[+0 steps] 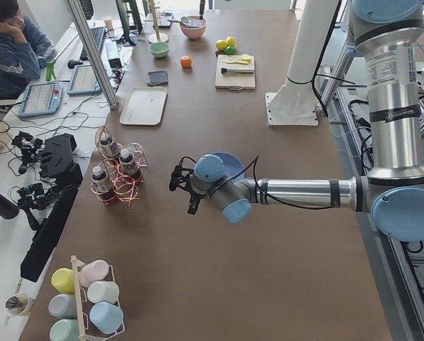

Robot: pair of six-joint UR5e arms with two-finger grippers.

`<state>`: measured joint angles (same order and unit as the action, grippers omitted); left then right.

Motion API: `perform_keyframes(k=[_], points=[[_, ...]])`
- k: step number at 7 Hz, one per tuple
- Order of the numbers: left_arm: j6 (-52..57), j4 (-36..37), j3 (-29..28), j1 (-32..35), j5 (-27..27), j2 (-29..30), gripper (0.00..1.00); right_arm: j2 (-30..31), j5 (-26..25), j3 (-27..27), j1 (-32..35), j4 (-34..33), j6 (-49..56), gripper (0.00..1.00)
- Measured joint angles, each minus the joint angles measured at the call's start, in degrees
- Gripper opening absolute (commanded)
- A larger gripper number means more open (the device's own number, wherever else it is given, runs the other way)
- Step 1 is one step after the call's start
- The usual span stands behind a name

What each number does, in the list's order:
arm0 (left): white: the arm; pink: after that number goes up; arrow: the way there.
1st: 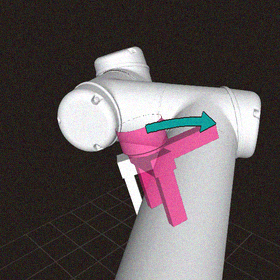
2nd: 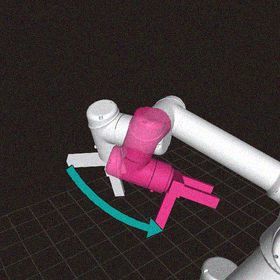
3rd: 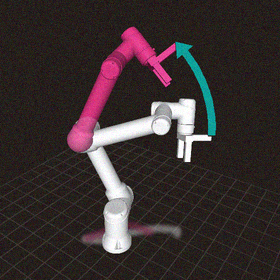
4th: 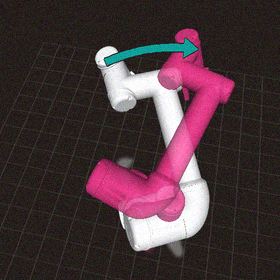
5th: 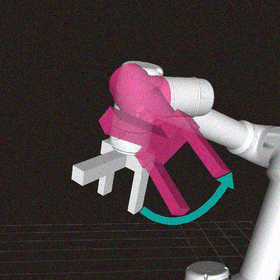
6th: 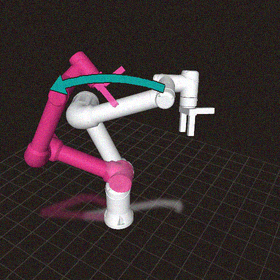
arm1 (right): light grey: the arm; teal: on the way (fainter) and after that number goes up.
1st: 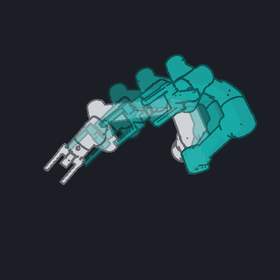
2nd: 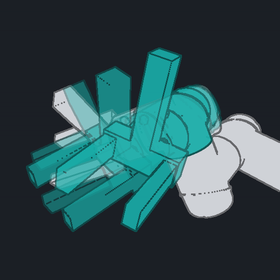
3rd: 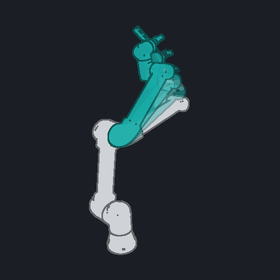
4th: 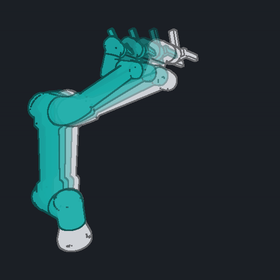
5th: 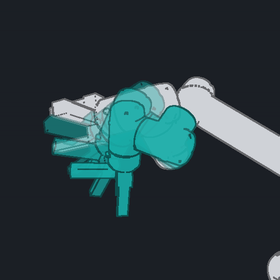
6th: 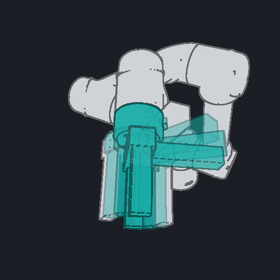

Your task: Pick orange to plate

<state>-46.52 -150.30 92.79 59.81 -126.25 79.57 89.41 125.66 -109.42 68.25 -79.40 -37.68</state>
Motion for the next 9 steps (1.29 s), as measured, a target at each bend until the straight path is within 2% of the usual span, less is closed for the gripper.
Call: perform_keyframes(k=[1,3,4,6,7,9], points=[[-4.49,-4.0,-1.31,-4.81,3.68,0.08,0.97,-0.01,-1.17,0.05,-2.38,2.25,-3.5,1.0],[-7.78,-7.41,-2.63,-10.06,6.08,0.14,0.97,-0.08,-1.81,0.08,-4.21,3.74,-5.5,1.0],[-8.29,-9.36,-3.74,-11.51,6.32,0.17,0.81,-0.13,-1.87,0.08,-4.56,3.91,-5.66,1.0],[-9.5,-12.43,-5.12,-13.35,6.66,0.22,0.15,-0.22,-1.9,0.11,-4.96,3.98,-5.73,1.0],[-9.81,-12.98,-5.25,-14.11,7.15,0.25,0.0,-0.26,-1.91,0.17,-5.01,3.99,-5.73,1.0],[-10.15,-13.39,-4.89,-14.92,7.59,0.33,0.0,-0.29,-1.93,0.24,-5.05,3.99,-5.74,1.0]])
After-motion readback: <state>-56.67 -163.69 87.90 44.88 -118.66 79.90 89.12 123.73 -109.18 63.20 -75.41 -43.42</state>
